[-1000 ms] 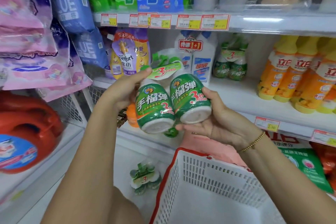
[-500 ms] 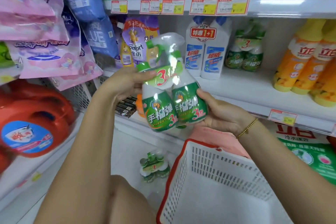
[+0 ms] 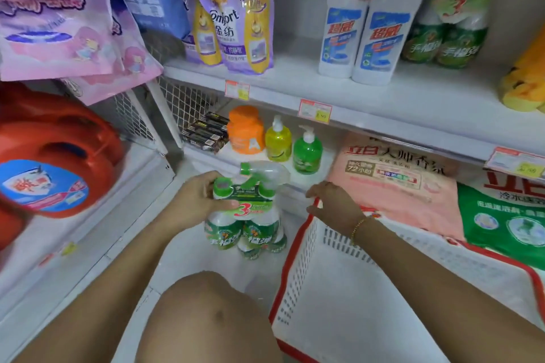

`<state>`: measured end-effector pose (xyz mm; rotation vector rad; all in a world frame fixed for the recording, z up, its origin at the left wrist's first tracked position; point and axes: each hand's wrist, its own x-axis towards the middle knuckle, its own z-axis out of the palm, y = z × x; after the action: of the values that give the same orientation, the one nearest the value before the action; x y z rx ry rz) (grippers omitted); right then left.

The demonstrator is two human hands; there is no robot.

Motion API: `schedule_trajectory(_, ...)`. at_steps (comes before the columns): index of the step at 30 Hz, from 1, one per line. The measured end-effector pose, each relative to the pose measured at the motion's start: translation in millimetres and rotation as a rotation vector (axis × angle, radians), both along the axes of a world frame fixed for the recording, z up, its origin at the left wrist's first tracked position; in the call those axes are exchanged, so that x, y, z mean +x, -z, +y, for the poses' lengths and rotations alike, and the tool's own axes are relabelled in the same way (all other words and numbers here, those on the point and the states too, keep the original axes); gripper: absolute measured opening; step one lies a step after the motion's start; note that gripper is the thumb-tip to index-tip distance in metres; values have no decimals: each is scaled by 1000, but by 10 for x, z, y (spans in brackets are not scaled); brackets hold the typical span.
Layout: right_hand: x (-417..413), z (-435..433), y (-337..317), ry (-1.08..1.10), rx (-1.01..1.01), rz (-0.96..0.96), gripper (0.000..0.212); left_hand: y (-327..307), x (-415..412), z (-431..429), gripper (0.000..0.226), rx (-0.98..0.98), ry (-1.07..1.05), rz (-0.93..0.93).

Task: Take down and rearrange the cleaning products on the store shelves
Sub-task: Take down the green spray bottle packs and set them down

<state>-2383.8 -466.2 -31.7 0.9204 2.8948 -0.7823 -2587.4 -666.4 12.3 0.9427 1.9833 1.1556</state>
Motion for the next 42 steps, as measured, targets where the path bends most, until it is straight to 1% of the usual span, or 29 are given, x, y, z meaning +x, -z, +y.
schedule_trajectory(5, -31, -118, 363, -44, -2, -28, 32, 850, 58, -156, 32, -125, -24, -25)
schedule_trajectory(9, -41, -119, 498, -59, 56, -11, 29, 1373, 165, -157, 34, -188, -42, -86)
schedule_trajectory(12, -51, -98, 557, -72, 103, -6, 28, 1672, 206, -108, 43, -219, -28, -129)
schedule_trajectory(17, -32, -93, 612, -92, 146, 32, 22, 1888, 244, -90, 46, -272, 34, -112)
schedule_trajectory(20, 6, -109, 643, -81, 157, 56, 21, 1922, 247, -113, 40, -286, 46, -63)
schedule_trajectory(22, 15, -125, 656, -78, 161, 69, 22, 1910, 219, -135, 44, -282, 68, 16)
schedule_trajectory(25, 11, -150, 645, -74, 156, 75, 23, 1807, 176, -178, 57, -295, 129, 176)
schedule_trajectory(26, 9, -153, 629, -73, 149, 71, 24, 1771, 165, -195, 57, -311, 144, 211)
schedule_trajectory(27, 12, -156, 610, -76, 141, 58, 25, 1743, 162, -214, 54, -329, 159, 230)
schedule_trajectory(29, 43, -160, 568, -94, 110, 12, 30, 1722, 154, -239, 35, -349, 200, 301)
schedule_trajectory(32, 148, -151, 454, -107, 30, -40, 39, 1532, 104, -168, 34, -415, 274, 336)
schedule_trajectory(34, 226, -82, 288, -67, 16, -6, 39, 1227, 38, -2, 28, -382, 279, 317)
schedule_trajectory(36, 320, 60, 33, -2, 49, 76, 33, 776, 41, 251, 17, -276, 253, 386)
schedule_trajectory(38, 440, 245, -313, 78, 107, 214, 22, 245, 172, 563, 21, -108, 215, 437)
schedule_trajectory(40, 604, 448, -700, 176, 199, 386, 11, -296, 412, 889, 31, 93, 202, 446)
schedule_trajectory(41, 704, 571, -869, 233, 267, 468, 10, -528, 549, 1063, 35, 193, 212, 454)
schedule_trajectory(42, 812, 708, -1018, 291, 328, 536, 11, -719, 679, 1245, 33, 279, 224, 439)
